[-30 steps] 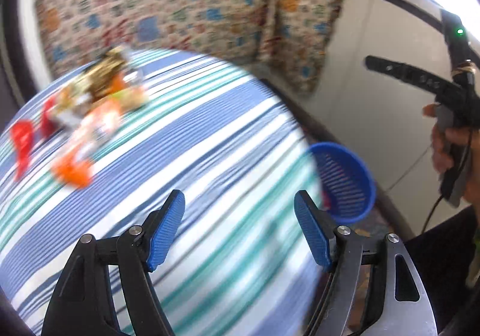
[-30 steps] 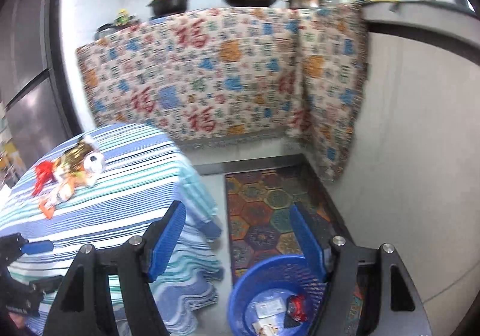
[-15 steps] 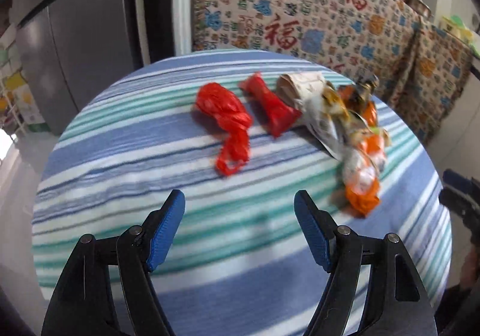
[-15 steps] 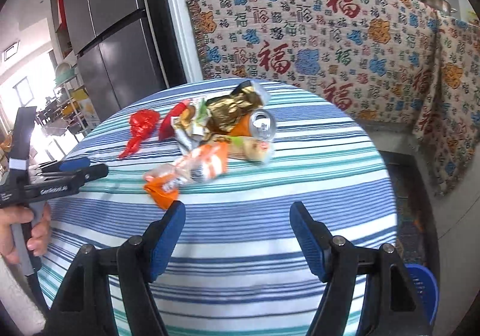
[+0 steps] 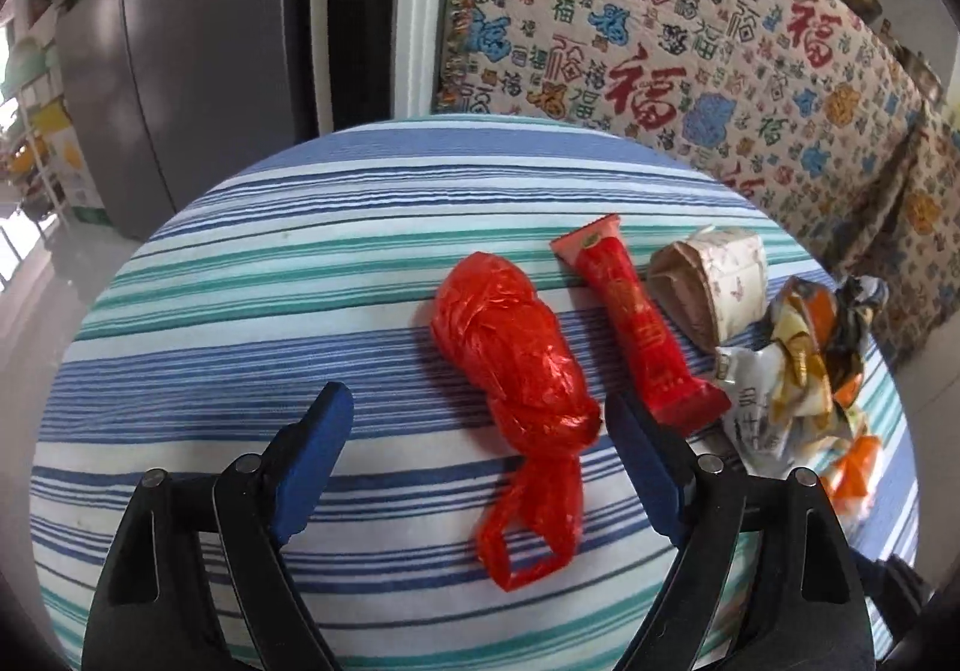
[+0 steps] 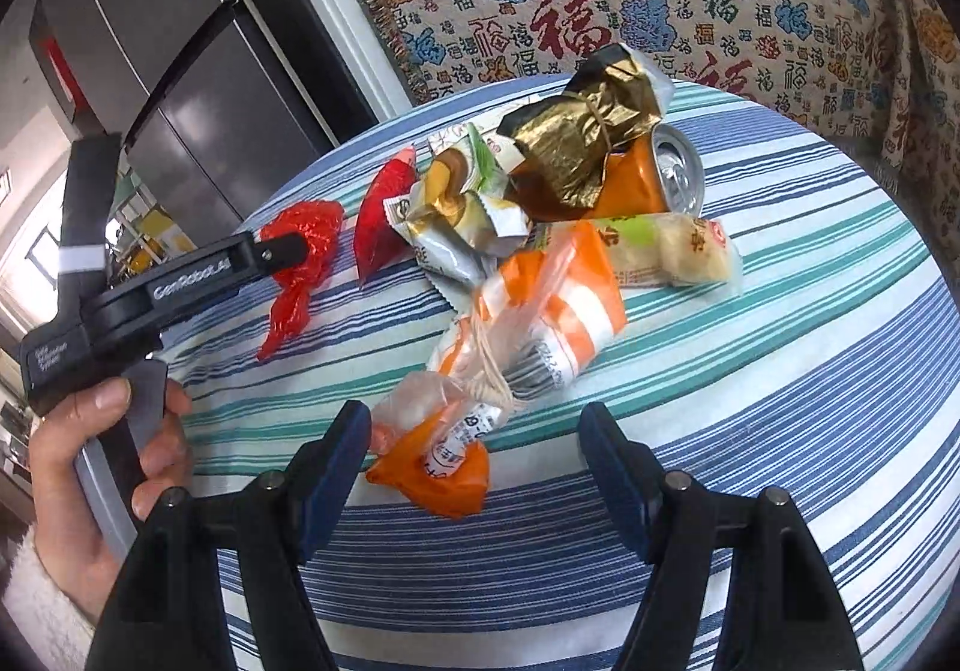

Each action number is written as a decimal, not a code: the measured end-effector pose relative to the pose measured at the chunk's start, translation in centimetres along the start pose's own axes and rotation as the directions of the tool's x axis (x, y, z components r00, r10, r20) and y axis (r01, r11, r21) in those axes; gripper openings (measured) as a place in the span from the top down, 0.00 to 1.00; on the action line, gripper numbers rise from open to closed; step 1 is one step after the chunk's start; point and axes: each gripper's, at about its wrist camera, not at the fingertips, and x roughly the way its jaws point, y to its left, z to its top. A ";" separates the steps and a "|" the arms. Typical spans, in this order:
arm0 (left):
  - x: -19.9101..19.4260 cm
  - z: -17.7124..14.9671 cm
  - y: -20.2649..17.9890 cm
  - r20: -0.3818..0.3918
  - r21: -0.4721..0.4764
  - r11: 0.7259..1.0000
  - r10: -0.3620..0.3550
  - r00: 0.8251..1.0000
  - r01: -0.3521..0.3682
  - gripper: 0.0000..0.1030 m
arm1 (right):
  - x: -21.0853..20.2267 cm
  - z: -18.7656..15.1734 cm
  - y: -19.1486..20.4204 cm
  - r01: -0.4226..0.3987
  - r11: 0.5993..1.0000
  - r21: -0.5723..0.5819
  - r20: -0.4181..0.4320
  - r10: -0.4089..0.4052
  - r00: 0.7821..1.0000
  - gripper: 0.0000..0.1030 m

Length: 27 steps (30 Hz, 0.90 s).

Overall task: Collect trash
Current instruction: 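Grasp the orange snack wrapper with the right tool while the left tool approaches the red bag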

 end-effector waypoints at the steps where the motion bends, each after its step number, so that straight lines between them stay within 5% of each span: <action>1: 0.3 0.2 0.1 0.002 0.000 1.000 0.006 1.000 -0.006 0.16 | 0.0 -0.1 0.2 0.011 1.000 -0.019 0.000 -0.011 1.000 0.30; 3: 0.4 0.2 0.4 0.020 -0.008 1.000 0.018 1.000 -0.018 0.20 | -0.3 0.1 0.2 0.021 0.998 -0.056 -0.008 -0.022 1.000 0.39; 4: 0.4 0.2 0.6 0.029 -0.011 1.000 0.011 1.000 -0.011 0.26 | -0.8 0.0 0.2 0.024 0.997 -0.075 -0.007 -0.024 1.000 0.55; 5: 0.3 0.2 0.7 0.029 -0.007 1.000 -0.011 1.000 0.011 0.45 | -1.3 0.2 0.2 0.035 0.995 -0.094 -0.004 -0.036 0.999 0.66; 6: 0.4 0.3 0.7 0.021 0.003 1.000 -0.027 0.999 0.027 0.67 | -1.8 0.2 0.1 0.054 0.992 -0.114 0.002 -0.054 0.999 0.66; 9: -0.2 -0.2 0.3 0.032 0.069 0.997 -0.021 0.999 0.019 0.69 | -2.9 0.1 -1.3 0.075 0.988 -0.134 -0.009 -0.077 0.997 0.70; 16: -4.7 -3.6 1.3 -0.006 0.155 0.977 -0.145 0.989 0.144 0.70 | -6.7 -0.6 -6.7 0.130 0.981 -0.146 -0.012 -0.133 0.991 0.72; 22: -8.1 -7.9 -1.5 -0.059 0.327 0.911 -0.247 0.967 0.252 0.65 | -7.9 -1.4 -8.7 0.122 0.975 -0.186 -0.027 -0.129 0.991 0.69; 24: -8.3 -8.6 -2.3 -0.068 0.349 0.902 -0.244 0.967 0.252 0.56 | -8.0 -1.6 -9.1 0.121 0.977 -0.173 -0.027 -0.127 0.991 0.56; 25: -8.2 -8.6 -2.5 -0.075 0.348 0.902 -0.243 0.967 0.253 0.52 | -8.1 -1.7 -9.3 0.118 0.980 -0.162 -0.026 -0.124 0.992 0.41; 27: -8.1 -8.4 -2.7 -0.081 0.327 0.909 -0.245 0.966 0.258 0.33 | -8.7 -1.8 -9.7 0.113 0.985 -0.130 -0.004 -0.114 0.993 0.36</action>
